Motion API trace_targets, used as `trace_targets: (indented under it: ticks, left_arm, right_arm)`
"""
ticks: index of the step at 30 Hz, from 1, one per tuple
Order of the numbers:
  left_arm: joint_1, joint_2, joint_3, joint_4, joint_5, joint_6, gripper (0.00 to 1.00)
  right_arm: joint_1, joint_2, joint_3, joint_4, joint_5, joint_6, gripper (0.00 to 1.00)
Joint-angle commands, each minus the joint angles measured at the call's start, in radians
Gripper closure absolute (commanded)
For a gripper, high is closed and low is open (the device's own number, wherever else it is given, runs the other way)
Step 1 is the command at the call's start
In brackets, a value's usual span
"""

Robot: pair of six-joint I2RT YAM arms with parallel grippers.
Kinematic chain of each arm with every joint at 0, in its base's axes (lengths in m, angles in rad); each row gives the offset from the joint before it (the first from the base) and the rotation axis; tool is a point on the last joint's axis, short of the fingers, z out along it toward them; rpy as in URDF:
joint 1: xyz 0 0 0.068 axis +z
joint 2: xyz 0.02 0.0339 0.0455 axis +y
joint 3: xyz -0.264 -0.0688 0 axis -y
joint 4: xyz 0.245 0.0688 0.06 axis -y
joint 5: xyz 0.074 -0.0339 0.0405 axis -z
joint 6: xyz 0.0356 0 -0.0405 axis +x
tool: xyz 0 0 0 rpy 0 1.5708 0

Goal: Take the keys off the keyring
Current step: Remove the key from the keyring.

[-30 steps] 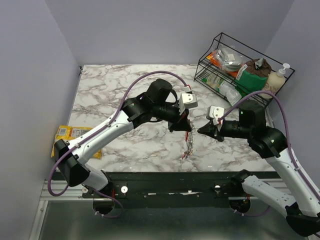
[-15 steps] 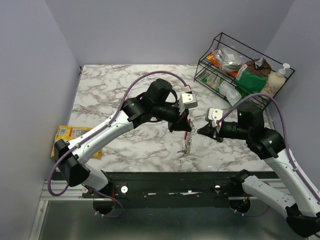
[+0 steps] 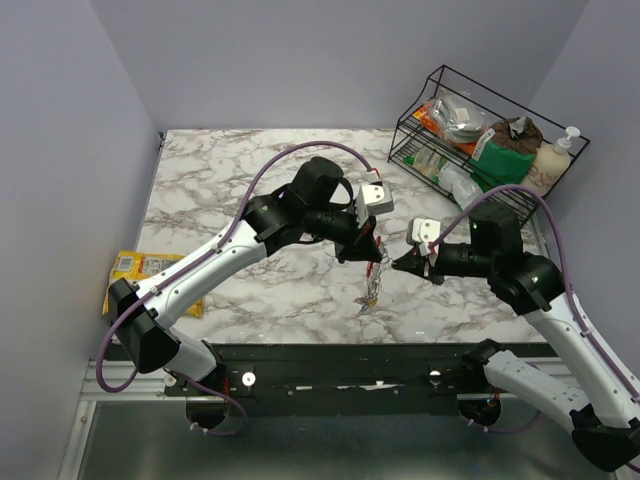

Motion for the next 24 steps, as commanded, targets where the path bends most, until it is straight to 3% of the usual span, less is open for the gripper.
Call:
trace_targets:
  ticks: [1, 24]
  left_arm:
    - [0.012, -0.050, -0.002, 0.050, 0.029, -0.015, 1.00]
    - [0.029, -0.053, -0.006, 0.061, 0.021, -0.030, 1.00]
  right_arm:
    - [-0.006, 0.016, -0.008, -0.090, -0.041, -0.026, 0.99]
    - [-0.006, 0.041, 0.007, -0.197, -0.070, -0.097, 0.99]
